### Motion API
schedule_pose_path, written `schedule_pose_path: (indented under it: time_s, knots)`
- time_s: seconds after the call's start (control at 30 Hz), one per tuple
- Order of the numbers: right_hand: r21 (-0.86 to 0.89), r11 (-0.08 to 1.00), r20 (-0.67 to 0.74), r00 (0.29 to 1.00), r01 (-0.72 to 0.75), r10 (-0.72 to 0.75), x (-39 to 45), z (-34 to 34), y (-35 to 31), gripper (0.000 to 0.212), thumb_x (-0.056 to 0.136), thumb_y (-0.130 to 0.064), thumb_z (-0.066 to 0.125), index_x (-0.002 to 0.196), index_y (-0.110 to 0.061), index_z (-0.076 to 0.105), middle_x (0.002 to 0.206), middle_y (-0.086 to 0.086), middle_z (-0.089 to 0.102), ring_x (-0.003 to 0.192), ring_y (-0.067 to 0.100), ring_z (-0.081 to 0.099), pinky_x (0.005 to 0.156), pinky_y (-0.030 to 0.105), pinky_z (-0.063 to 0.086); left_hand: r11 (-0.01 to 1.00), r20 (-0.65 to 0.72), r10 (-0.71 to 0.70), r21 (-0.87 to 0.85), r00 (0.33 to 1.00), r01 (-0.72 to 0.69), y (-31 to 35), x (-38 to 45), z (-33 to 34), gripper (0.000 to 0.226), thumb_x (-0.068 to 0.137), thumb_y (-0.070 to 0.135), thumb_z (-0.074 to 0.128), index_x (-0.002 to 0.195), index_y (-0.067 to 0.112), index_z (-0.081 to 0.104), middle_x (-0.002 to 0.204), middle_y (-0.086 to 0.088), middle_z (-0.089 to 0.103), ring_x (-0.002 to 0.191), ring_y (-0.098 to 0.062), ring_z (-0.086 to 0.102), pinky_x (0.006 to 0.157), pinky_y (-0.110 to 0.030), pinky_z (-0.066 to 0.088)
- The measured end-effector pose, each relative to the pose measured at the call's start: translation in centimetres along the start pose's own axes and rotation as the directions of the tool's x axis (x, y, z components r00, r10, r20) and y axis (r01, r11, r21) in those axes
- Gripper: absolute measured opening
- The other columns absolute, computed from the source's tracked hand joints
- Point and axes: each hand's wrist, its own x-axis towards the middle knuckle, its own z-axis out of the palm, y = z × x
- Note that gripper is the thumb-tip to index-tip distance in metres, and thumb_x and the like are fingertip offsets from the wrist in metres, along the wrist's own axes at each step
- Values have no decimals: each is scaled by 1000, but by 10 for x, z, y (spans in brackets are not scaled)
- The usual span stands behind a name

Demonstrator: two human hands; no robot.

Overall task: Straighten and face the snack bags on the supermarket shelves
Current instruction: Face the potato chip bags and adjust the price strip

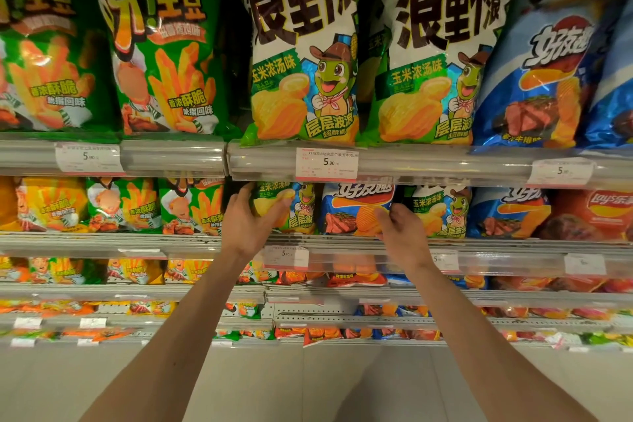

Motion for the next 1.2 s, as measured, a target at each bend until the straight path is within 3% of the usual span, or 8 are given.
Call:
schedule_pose_path:
  time_s: [0.2, 0.4, 0.6, 0.77, 0.83, 0.97, 1.1, 1.2]
  knots:
    - [7, 1000, -11, 1000, -10, 10, 0, -3, -1, 21, 105, -28, 56, 85, -19, 56, 89, 17, 68, 88, 39, 66, 87, 60, 56, 998, -43, 43, 42, 998, -41, -1, -6, -7, 102, 67, 87, 63, 138, 14, 56, 122, -4, 62, 113, -24, 60, 96, -44, 54]
    - [2, 1000, -20, 1000, -17, 17, -1, -6, 1, 19, 105, -27, 56, 93, -13, 61, 95, 15, 72, 91, 38, 68, 87, 60, 57, 998, -65, 50, 44, 997, -47, -1, -13, -12, 103, 66, 86, 63, 141, 16, 53, 130, -2, 58, 120, -19, 55, 98, -40, 52]
    - [-22, 1000, -22, 1000, -6, 6, -3, -6, -1, 20, 105, -26, 57, 93, -11, 61, 93, 15, 73, 89, 38, 68, 83, 59, 56, 997, -88, 78, 23, 993, -77, 2, -14, -18, 96, 68, 84, 63, 138, 18, 56, 120, 8, 54, 111, -13, 52, 89, -31, 44]
    - [-22, 1000, -26, 1000, 0, -1, -7, -5, -2, 15, 105, -24, 56, 93, -16, 61, 94, 14, 74, 89, 36, 69, 84, 57, 58, 999, -30, 38, -24, 999, -39, 1, -18, -25, 105, 68, 82, 64, 148, 16, 49, 135, -2, 59, 120, -21, 59, 97, -41, 55]
    - [-36, 999, -24, 1000, 5, -5, -7, -5, -3, 17, 105, -25, 56, 96, -12, 62, 94, 14, 74, 89, 35, 69, 84, 54, 58, 998, 5, 28, -58, 1000, -28, 0, -19, -30, 104, 68, 83, 65, 148, 17, 50, 130, -1, 64, 114, -21, 65, 91, -39, 59]
    - [-107, 994, -18, 999, 25, -27, -5, -5, -6, 23, 105, -26, 54, 104, -6, 64, 93, 9, 74, 84, 29, 70, 79, 49, 59, 999, 59, 22, -47, 998, -20, -6, -30, -33, 87, 81, 70, 70, 149, 21, 48, 116, 14, 62, 96, 0, 62, 67, -7, 47]
    - [-87, 996, 23, 1000, 4, -2, -2, -6, -7, 25, 106, -26, 54, 107, -2, 64, 98, 17, 74, 89, 37, 70, 82, 53, 58, 978, 86, -51, -197, 995, 67, -18, -46, -33, 56, 79, 65, 70, 125, 35, 59, 107, 16, 70, 87, -2, 72, 59, -7, 52]
    - [-100, 995, -2, 1000, 8, -9, -3, -4, -8, 31, 105, -27, 55, 95, 1, 62, 88, 22, 71, 83, 42, 67, 77, 52, 58, 955, 144, -95, -268, 985, 131, -28, -58, -32, 63, 80, 58, 74, 133, 29, 56, 115, 7, 70, 96, -8, 73, 64, -16, 58]
